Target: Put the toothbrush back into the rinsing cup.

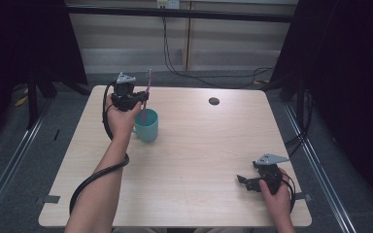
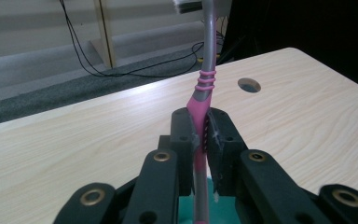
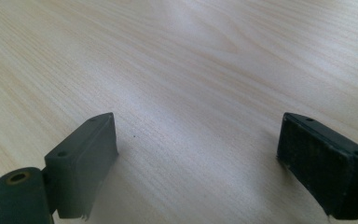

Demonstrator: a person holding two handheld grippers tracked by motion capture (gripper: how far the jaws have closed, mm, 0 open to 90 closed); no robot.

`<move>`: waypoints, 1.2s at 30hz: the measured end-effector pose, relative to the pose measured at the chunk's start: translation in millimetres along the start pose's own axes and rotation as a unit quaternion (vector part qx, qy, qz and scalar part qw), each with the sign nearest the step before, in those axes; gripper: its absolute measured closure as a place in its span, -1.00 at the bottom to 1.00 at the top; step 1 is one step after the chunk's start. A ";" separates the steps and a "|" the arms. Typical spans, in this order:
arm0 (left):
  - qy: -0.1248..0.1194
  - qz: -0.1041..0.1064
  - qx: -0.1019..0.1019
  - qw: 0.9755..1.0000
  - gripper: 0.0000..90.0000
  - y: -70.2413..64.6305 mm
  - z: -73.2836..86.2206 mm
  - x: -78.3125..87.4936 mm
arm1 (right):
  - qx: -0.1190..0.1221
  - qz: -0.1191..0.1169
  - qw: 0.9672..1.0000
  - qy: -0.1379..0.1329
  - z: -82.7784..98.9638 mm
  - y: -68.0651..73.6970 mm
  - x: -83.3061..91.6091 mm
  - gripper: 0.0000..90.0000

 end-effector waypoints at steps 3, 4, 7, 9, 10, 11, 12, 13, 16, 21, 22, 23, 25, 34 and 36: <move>0.000 -0.002 0.005 1.000 0.82 1.7 3.7 -2.9 | 0.000 -0.001 1.000 0.000 0.0 0.1 0.0 -0.75; 0.002 -0.002 0.004 1.000 0.82 2.1 5.0 -3.4 | 0.000 -0.001 1.000 0.000 0.0 0.1 0.0 -0.75; 0.005 -0.004 0.006 1.000 0.82 3.4 10.0 -5.9 | 0.000 -0.001 1.000 0.000 0.0 0.1 0.0 -0.75; 0.007 -0.009 0.002 1.000 0.82 4.8 12.4 -7.1 | 0.000 -0.001 1.000 0.000 0.0 0.2 0.0 -0.75; 0.008 -0.007 0.004 1.000 0.82 5.0 14.2 -8.1 | 0.001 0.000 1.000 0.000 -0.1 0.0 -0.1 -0.75; 0.009 -0.009 0.004 1.000 0.82 5.6 15.9 -8.8 | 0.000 0.000 1.000 0.000 -0.1 0.0 -0.1 -0.75; 0.009 -0.013 0.002 1.000 0.82 6.5 17.0 -9.2 | -0.001 -0.001 1.000 0.000 0.0 0.2 0.0 -0.75; 0.007 -0.011 0.005 1.000 0.82 6.6 18.3 -10.0 | 0.000 -0.001 1.000 0.000 0.0 0.1 0.0 -0.75; 0.010 -0.008 0.007 1.000 0.82 7.0 24.1 -12.3 | 0.000 -0.001 1.000 0.000 0.0 0.2 -0.1 -0.75; 0.014 -0.005 0.015 1.000 0.82 6.5 33.3 -15.7 | 0.000 -0.001 1.000 0.000 0.0 0.2 -0.1 -0.75; 0.015 -0.005 0.017 1.000 0.82 6.5 35.6 -16.5 | 0.000 -0.001 1.000 0.000 0.0 0.2 -0.1 -0.75; 0.017 -0.005 0.018 1.000 0.82 6.3 37.1 -16.6 | 0.000 -0.001 1.000 0.000 0.0 0.2 -0.1 -0.75; 0.015 -0.004 0.022 1.000 0.82 5.9 40.4 -17.8 | 0.000 -0.001 1.000 0.000 0.0 0.2 -0.1 -0.75; 0.024 -0.009 0.022 0.999 0.82 7.6 50.7 -20.1 | 0.000 0.000 1.000 0.000 -0.1 0.1 -0.2 -0.75; 0.025 -0.010 0.023 0.999 0.82 7.9 52.0 -20.5 | 0.000 -0.001 1.000 0.000 0.0 0.2 -0.1 -0.75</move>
Point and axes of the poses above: each handheld gripper's, and its own axes: x roughly backward along the jaws, z roughly out of its underside, y roughly to its left, the point moved 9 cm from there along -x, roughly forward along the jaws, and after that the axes turned 6 degrees about y, right-handed, at the moved point
